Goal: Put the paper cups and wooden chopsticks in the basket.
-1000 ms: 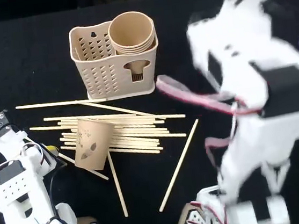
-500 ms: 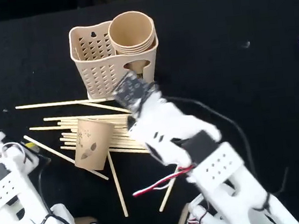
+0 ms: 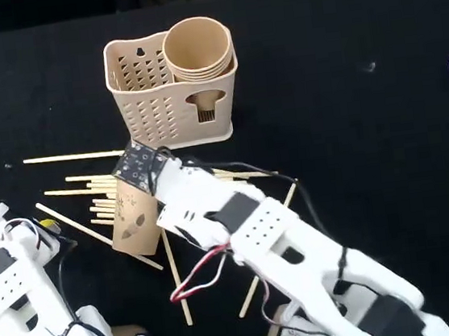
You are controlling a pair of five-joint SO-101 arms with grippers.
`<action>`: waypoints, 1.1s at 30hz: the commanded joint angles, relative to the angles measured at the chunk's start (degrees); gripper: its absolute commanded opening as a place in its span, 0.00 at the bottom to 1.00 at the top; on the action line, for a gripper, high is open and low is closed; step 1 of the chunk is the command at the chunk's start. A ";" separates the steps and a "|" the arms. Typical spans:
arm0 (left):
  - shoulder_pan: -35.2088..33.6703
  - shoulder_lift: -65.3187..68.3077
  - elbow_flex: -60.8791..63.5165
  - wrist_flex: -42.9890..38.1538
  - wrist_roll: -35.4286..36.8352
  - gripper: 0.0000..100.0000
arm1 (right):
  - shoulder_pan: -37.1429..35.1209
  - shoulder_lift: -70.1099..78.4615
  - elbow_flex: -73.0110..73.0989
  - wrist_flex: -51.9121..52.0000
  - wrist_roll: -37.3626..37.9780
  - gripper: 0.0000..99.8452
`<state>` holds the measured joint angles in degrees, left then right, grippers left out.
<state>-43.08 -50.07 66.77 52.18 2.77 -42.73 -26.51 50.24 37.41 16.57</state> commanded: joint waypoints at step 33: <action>20.88 0.09 -6.20 -0.35 -4.66 0.27 | 0.97 -15.43 6.20 -10.37 -2.73 0.12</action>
<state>-25.67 -50.07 65.19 52.18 -1.01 -44.48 -37.05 55.34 31.43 15.87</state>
